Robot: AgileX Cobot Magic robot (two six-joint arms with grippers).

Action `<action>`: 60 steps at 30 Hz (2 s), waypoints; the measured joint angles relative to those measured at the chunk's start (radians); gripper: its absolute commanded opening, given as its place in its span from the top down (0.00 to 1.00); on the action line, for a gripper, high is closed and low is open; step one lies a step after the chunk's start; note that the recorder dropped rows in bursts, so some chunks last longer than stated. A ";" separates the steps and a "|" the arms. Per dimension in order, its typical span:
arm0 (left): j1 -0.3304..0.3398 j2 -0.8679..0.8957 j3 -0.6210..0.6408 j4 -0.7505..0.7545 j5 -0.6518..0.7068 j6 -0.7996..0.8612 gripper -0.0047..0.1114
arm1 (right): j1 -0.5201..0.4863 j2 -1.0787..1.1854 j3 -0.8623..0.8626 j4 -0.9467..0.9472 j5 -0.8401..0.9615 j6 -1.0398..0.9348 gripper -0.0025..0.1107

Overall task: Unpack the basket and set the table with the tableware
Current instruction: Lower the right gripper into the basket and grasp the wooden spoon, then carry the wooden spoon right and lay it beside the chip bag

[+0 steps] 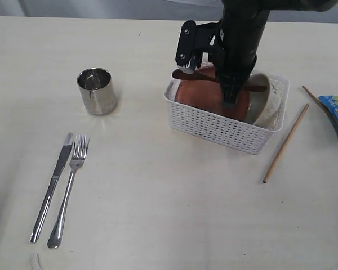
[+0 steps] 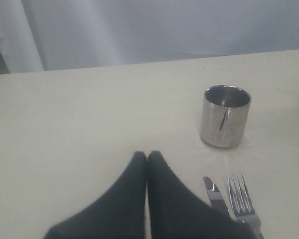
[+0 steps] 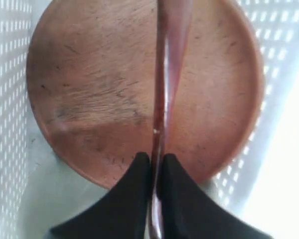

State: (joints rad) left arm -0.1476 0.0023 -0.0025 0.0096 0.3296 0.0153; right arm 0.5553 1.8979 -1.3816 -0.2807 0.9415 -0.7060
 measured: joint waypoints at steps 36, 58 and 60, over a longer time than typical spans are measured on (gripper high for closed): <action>0.000 0.000 0.000 0.000 0.000 0.000 0.96 | -0.444 -0.298 0.193 0.281 0.197 0.552 0.98; 0.000 0.000 0.000 0.000 0.000 0.000 0.96 | -0.571 -0.069 0.347 0.178 -0.024 0.667 0.71; 0.000 0.000 0.000 0.000 0.000 0.000 0.96 | -0.571 -0.069 0.347 0.180 -0.031 0.670 0.60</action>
State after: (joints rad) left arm -0.1476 0.0023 -0.0025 0.0096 0.3296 0.0153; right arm -0.0159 1.8289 -1.0342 -0.1003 0.9104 -0.0361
